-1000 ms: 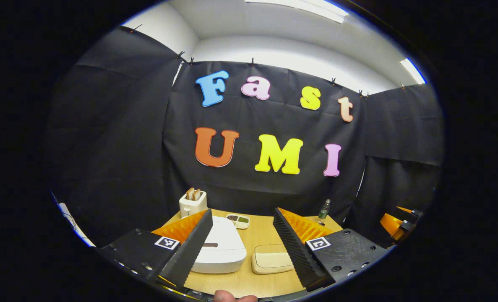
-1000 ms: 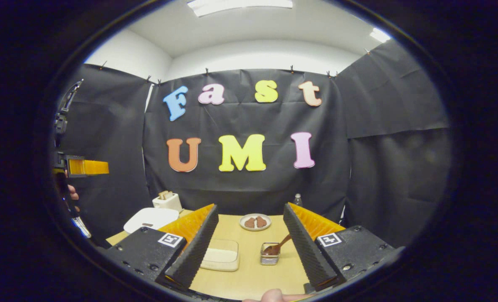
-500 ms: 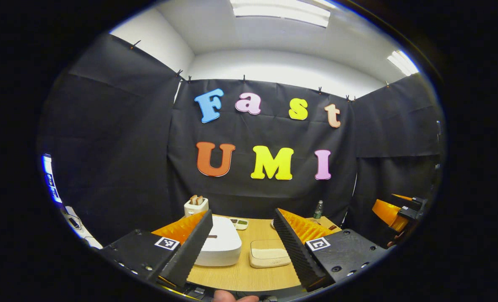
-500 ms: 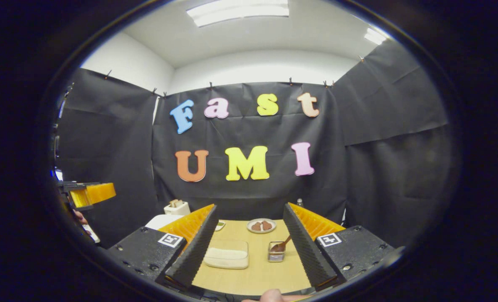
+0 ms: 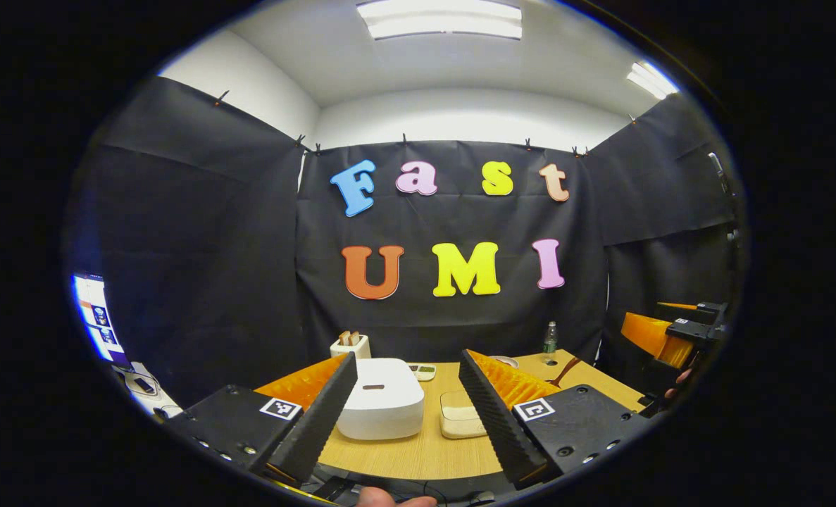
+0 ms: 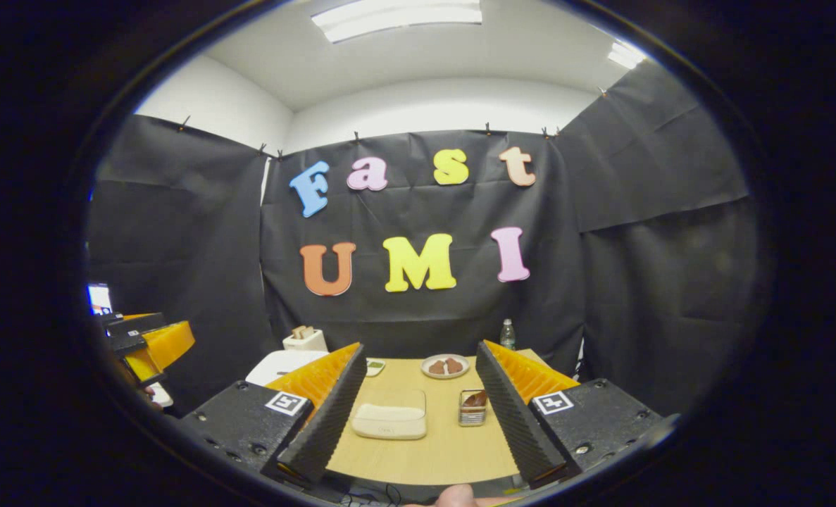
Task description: Close the left gripper, press the button to open the rice cooker; take a wooden spoon from the chopstick holder with the right hand, scoop a spoonful of rice and pour it into the rice cooker, then put the wooden spoon back into the chopstick holder.
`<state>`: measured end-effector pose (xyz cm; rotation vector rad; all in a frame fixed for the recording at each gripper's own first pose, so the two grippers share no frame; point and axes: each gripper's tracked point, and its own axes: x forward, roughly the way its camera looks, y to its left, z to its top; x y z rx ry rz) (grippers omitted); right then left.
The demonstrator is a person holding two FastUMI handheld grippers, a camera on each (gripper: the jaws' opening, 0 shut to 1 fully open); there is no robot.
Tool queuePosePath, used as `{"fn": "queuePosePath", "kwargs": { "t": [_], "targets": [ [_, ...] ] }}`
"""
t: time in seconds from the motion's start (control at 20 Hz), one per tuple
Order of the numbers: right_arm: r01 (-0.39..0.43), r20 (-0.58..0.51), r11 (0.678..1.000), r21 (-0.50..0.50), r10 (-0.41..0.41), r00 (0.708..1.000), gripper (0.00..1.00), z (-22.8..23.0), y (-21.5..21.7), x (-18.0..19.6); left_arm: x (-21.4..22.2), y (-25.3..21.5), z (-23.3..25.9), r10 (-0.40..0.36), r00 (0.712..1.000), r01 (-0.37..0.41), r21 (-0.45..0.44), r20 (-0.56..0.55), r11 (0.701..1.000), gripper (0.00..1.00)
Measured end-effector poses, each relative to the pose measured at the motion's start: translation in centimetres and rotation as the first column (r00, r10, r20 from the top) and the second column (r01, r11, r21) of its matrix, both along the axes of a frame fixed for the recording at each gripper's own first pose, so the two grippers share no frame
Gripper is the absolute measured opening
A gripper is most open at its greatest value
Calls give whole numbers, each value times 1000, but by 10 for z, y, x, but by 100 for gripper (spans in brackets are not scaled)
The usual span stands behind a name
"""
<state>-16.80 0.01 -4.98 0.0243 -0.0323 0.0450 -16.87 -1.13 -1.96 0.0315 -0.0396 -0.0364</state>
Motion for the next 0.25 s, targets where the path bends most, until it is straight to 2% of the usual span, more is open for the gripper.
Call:
{"fn": "queuePosePath", "kwargs": {
  "t": [0.25],
  "targets": [
    [8,-2,1000,-2,-8,1000,99,-1,0,-4,0,-6,-2,-28,1000,28,6,3,1000,94]
  ]
}}
